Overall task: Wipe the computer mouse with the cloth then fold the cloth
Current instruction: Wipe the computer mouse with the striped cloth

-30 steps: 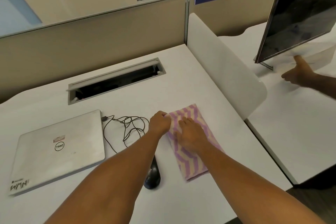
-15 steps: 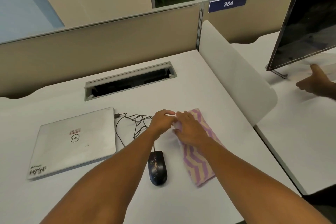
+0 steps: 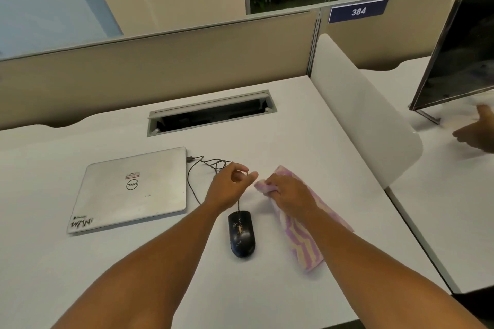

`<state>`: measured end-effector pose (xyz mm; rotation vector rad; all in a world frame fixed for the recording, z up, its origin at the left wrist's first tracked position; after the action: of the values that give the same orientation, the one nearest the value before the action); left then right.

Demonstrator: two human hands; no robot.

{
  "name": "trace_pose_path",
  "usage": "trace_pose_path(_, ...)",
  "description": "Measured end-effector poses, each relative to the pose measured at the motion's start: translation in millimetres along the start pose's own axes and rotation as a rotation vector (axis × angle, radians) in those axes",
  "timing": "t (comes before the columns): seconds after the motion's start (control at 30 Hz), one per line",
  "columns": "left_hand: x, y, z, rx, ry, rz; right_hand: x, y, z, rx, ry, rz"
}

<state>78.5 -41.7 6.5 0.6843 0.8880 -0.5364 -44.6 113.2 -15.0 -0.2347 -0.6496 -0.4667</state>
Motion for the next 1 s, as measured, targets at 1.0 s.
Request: trace_pose_path(1.0, 114, 91, 14, 0.139, -0.670, 0.003, 37, 17, -44, 0.072, 0.133, 0.144)
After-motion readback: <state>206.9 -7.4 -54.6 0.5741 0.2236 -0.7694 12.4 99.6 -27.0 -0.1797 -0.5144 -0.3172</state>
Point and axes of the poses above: each hand's wrist, its own y-axis away from the middle knuckle, its own z-axis out of the back of the hand, x = y × z, the point moved 1 cm from there along -y, towards the middle knuckle, and after that the axes turned 8 degrees about z, right-handed, at the moved point
